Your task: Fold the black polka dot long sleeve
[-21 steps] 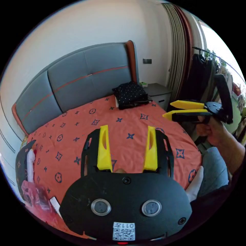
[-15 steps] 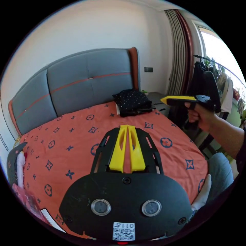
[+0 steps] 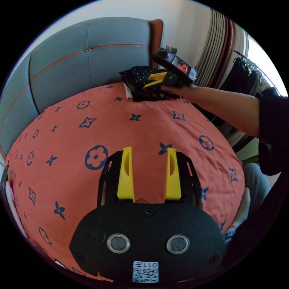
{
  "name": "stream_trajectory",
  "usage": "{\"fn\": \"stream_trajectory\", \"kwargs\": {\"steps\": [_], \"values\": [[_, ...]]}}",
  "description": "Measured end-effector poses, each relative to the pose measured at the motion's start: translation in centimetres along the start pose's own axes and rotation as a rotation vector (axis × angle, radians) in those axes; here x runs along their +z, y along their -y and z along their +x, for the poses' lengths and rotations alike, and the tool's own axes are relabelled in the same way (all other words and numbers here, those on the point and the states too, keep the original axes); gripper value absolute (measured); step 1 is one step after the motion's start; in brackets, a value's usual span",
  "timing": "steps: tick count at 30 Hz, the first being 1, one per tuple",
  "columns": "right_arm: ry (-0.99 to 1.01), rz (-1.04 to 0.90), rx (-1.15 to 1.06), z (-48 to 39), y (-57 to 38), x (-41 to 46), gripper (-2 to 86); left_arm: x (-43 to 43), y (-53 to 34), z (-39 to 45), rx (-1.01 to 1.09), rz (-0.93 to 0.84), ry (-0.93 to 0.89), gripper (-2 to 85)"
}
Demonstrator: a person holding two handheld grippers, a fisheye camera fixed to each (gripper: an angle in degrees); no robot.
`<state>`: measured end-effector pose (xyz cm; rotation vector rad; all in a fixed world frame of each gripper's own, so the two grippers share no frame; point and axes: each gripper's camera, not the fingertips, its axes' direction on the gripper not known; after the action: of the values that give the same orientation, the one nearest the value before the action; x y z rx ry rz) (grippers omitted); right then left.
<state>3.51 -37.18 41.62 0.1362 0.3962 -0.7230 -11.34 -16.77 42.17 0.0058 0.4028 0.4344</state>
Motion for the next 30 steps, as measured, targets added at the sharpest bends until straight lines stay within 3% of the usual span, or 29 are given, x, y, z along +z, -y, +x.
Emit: {"fn": "stream_trajectory", "kwargs": {"steps": [9, 13, 17, 23, 27, 30], "values": [[0.271, 0.095, 0.302, 11.6, -0.2, -6.9, 3.6, 0.0, -0.1, -3.1, -0.072, 0.005, -0.062, 21.4], [0.390, 0.131, 0.281, 13.0, -1.5, -11.2, 3.5, -2.2, 0.0, -2.8, -0.027, 0.076, -0.040, 21.0], [0.556, 0.113, 0.121, 7.4, -4.1, -15.5, 3.7, -7.0, -0.5, -2.6, 0.033, 0.157, 0.029, 17.6], [0.813, 0.039, 0.008, -6.4, -10.7, -18.1, 4.8, -13.4, -4.7, -4.2, 0.052, 0.116, 0.156, 14.2], [0.831, -0.023, 0.116, -12.3, -14.5, -17.8, 10.4, -15.6, -7.4, -5.2, 0.049, 0.027, 0.226, 14.0], [0.817, -0.021, 0.175, -11.3, -16.5, -19.1, 13.1, -15.6, -7.9, -5.2, 0.108, -0.097, 0.207, 15.0]]}}
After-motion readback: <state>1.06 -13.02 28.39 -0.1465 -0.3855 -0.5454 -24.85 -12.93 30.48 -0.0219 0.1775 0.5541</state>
